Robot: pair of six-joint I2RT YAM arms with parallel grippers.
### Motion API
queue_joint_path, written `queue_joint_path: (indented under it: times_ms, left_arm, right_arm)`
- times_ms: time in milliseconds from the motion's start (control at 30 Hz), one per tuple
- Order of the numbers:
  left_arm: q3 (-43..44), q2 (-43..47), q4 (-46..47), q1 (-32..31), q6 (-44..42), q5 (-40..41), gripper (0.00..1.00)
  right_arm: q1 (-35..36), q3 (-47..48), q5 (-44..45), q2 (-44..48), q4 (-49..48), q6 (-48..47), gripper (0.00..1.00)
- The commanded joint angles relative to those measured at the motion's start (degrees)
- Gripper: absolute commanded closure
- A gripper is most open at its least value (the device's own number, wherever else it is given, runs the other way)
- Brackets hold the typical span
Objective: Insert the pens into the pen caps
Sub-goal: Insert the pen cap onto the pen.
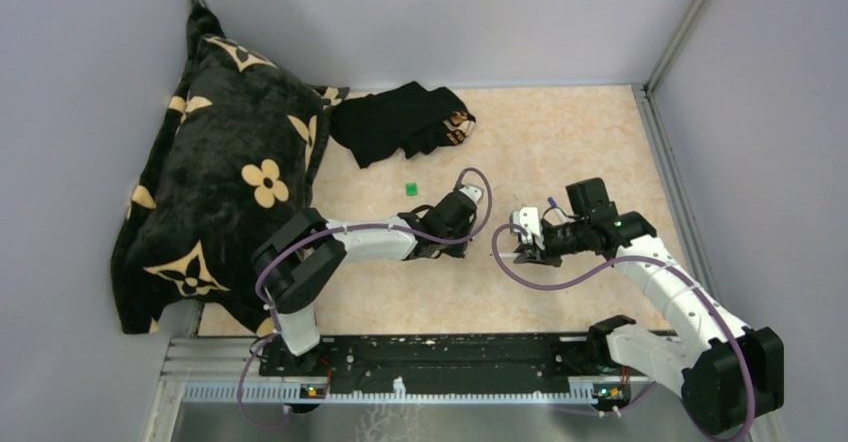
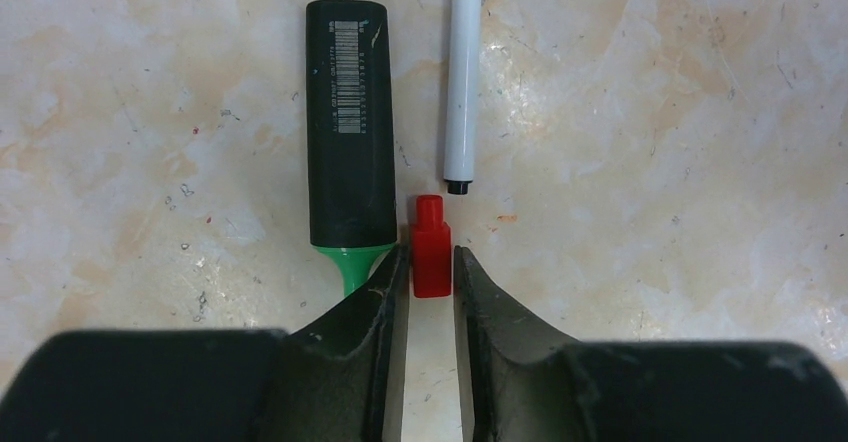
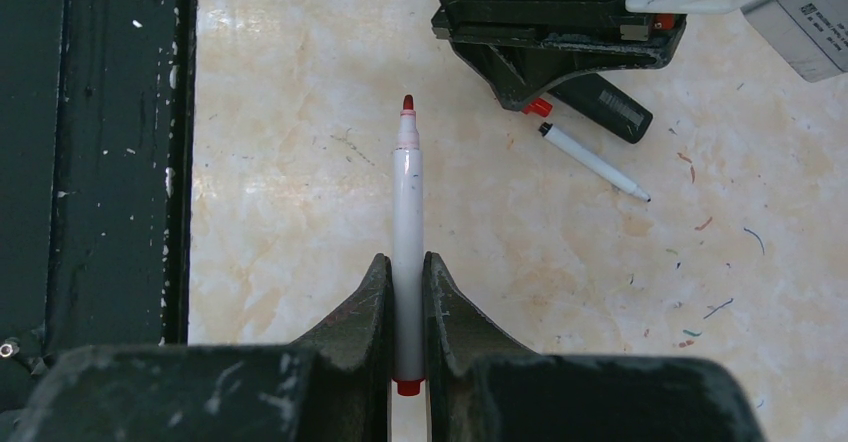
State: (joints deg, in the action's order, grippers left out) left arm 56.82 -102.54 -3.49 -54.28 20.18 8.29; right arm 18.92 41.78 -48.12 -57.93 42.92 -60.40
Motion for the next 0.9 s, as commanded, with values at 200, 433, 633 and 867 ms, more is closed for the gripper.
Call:
queue_joint_path:
  times_ms: [200, 433, 633, 867]
  left_arm:
    - [1.75, -2.28, -6.81, -1.78, -1.02, 5.63, 0.71]
    - [2.26, -3.32, -6.66, -1.97, -1.33, 5.74, 0.71]
    - [3.19, -4.54, -6.04, -1.97, -1.88, 5.24, 0.73]
    - [1.22, -2.86, -6.11, -1.97, -2.16, 3.77, 1.00]
  right_arm:
    - [-0.73, 3.08, -2.46, -0.68, 0.50, -0.81, 1.00]
    - [-0.81, 3.13, -2.46, -0.69, 0.76, -1.03, 1.00]
    - [-0.81, 3.13, -2.59, -0.69, 0.94, -1.21, 1.00]
    - [-0.81, 3.04, -2.12, -0.65, 1.12, -1.77, 1.00]
